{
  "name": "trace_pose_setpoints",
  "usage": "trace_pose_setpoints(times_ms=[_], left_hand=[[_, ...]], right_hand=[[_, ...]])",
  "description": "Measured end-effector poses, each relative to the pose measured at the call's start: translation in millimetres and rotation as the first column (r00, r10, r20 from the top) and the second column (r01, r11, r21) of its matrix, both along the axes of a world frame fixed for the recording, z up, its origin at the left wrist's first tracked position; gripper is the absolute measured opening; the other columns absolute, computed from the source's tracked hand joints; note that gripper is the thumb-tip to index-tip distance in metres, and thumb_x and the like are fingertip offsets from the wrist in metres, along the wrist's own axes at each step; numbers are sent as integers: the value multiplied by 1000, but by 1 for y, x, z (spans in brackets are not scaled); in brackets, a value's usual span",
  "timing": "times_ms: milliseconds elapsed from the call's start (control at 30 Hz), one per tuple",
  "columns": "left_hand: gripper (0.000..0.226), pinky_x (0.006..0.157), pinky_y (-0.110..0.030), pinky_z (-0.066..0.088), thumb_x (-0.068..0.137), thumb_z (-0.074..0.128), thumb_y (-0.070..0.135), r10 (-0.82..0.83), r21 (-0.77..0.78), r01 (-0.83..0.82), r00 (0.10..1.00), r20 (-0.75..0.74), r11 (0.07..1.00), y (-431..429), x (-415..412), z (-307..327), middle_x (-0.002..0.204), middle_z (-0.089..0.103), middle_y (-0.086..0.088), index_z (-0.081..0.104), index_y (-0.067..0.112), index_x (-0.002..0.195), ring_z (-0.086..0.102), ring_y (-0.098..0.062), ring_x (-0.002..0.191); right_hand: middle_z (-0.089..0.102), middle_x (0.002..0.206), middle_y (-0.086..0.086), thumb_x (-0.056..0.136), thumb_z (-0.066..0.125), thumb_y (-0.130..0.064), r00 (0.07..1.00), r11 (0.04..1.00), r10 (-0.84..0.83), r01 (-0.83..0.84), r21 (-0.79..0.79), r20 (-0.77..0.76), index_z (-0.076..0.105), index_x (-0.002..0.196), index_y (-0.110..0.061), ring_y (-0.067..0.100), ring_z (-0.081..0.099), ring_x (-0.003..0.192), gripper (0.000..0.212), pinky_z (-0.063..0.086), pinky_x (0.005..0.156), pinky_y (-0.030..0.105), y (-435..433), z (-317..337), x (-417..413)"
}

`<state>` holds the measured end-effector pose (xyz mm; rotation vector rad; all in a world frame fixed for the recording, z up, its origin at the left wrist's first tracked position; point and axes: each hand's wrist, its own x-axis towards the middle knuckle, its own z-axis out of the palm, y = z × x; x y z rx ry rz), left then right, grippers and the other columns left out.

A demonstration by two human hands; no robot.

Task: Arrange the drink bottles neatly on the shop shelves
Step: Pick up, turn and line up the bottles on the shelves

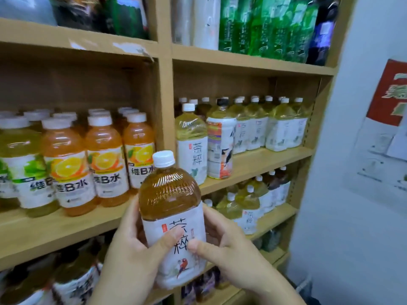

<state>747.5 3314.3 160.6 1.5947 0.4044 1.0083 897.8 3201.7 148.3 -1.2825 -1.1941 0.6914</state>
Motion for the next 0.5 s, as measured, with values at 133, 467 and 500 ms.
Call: trace_pose_setpoints(times_ms=[133, 467, 500], left_hand=[[65, 67, -25, 61, 63, 95, 25, 23, -72, -22, 1000, 17, 997, -34, 69, -4, 105, 79, 2, 66, 34, 121, 77, -17, 92], [72, 76, -31, 57, 58, 81, 29, 213, -97, -216, 976, -39, 972, -40, 125, 8, 105, 77, 15, 59, 43, 125, 75, -5, 92], [73, 74, -28, 57, 58, 81, 31, 228, -93, -232, 972, -48, 968, -38, 124, 8, 104, 77, 17, 59, 42, 126, 74, -3, 92]], right_hand=[[63, 141, -4, 95, 71, -24, 1000, 1000, -16, 16, -10, 26, 45, 152, -27, 19, 59, 131, 63, 47, 110, 43, -32, -2, 71], [57, 133, -19, 78, 74, -59, 897, 902, -430, 426, 63, 97, 44, 147, -38, 1, 55, 123, 78, 49, 104, 32, -2, 46, 188], [53, 140, -17, 81, 77, -56, 890, 902, -431, 431, 37, 145, 39, 150, -38, 4, 52, 128, 82, 46, 107, 36, 10, 49, 194]])
